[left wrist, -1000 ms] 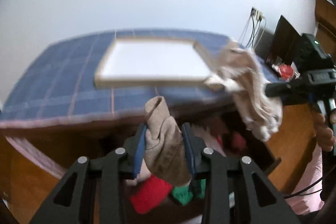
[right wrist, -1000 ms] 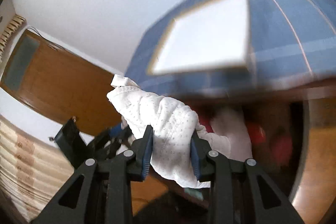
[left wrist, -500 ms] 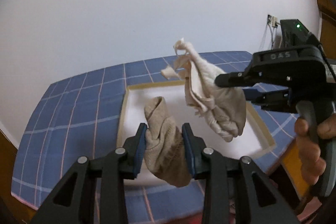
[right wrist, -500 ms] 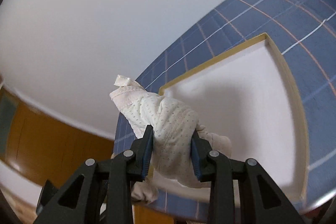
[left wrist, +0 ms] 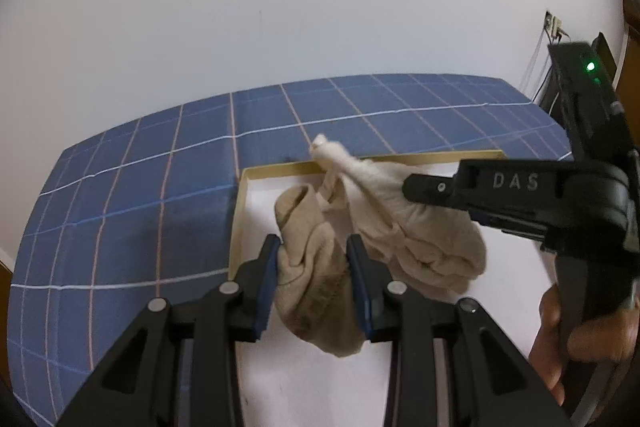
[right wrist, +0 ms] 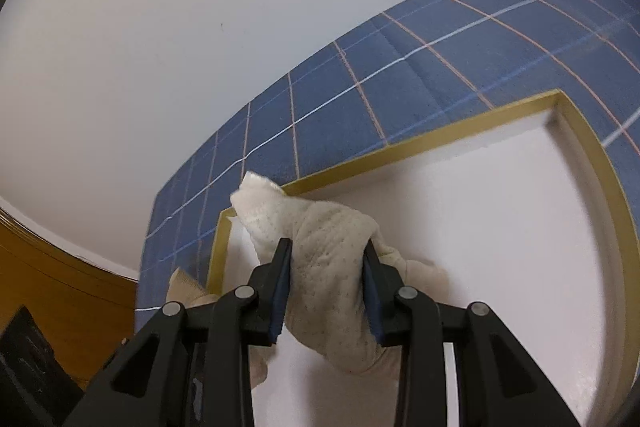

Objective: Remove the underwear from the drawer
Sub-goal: 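Carry both items up to the white tray and open both tools, then move both open tools back down into the drawer, then grasp pink underwear with right tool while left tool reaches for red underwear, then hold pink underwear up with right tool while left tool grasps red underwear, then lower pink and red underwear into the tray and open both tools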

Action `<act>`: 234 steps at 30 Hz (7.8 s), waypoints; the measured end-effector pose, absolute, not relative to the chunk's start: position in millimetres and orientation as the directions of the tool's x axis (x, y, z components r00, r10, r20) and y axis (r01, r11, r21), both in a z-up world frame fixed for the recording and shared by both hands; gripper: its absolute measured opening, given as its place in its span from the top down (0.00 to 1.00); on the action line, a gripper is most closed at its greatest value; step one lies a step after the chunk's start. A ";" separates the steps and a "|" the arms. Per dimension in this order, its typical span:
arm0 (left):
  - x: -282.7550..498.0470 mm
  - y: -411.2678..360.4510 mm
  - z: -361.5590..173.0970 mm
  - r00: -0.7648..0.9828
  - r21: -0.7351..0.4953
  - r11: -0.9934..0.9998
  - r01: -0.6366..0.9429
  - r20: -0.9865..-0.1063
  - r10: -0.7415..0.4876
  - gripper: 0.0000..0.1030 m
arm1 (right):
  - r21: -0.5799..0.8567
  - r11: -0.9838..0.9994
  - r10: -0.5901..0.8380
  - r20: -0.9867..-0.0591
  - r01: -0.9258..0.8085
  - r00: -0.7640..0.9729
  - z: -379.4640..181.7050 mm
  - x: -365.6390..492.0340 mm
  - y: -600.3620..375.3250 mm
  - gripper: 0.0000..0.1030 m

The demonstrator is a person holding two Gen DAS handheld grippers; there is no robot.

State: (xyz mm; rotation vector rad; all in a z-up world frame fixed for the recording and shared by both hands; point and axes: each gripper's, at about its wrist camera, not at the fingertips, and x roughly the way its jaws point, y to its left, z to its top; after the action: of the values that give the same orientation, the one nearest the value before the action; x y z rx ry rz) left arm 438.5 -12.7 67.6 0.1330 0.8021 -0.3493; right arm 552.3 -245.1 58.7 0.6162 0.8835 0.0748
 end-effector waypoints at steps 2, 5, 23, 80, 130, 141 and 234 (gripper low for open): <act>444.2 -13.1 64.2 0.640 -0.015 0.937 0.349 -0.727 -0.250 0.68 | 0.506 0.844 0.290 -0.711 0.180 0.641 52.1 559.7 -236.2 0.63; 453.7 -12.0 54.0 0.638 0.009 0.947 0.321 -0.742 -0.209 0.63 | 0.474 0.863 0.258 -0.710 0.174 0.655 44.8 570.3 -231.1 0.59; 397.6 15.9 79.2 0.718 0.063 0.990 0.128 -0.694 -0.049 0.07 | 0.528 0.849 0.318 -0.516 0.004 0.796 113.8 486.9 -261.0 0.36; 142.5 -20.0 -68.1 0.440 0.073 0.868 0.490 -0.881 -0.175 0.06 | 0.145 0.962 0.221 -0.909 -0.230 0.352 -90.8 278.8 -264.4 0.36; 150.6 -19.6 -74.4 0.256 -0.184 0.869 0.460 -0.909 -0.328 0.58 | 0.624 0.743 0.647 -0.576 -0.242 0.499 -0.5 222.0 -331.5 0.79; 139.9 -6.0 -31.0 0.268 -0.131 0.801 0.584 -0.900 -0.343 0.74 | 0.631 0.730 0.662 -0.561 -0.261 0.496 -8.1 230.1 -326.7 0.79; 418.5 -128.6 84.0 0.558 -0.225 0.903 0.365 -0.724 -0.406 0.63 | 0.363 0.932 0.291 -0.717 -0.017 0.633 54.6 487.4 -346.5 0.78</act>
State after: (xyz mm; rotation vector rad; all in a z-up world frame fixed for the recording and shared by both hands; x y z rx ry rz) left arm 418.5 -128.6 84.0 -0.0514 0.8667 -0.4552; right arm 487.4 -346.5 54.6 0.3395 0.8712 0.1801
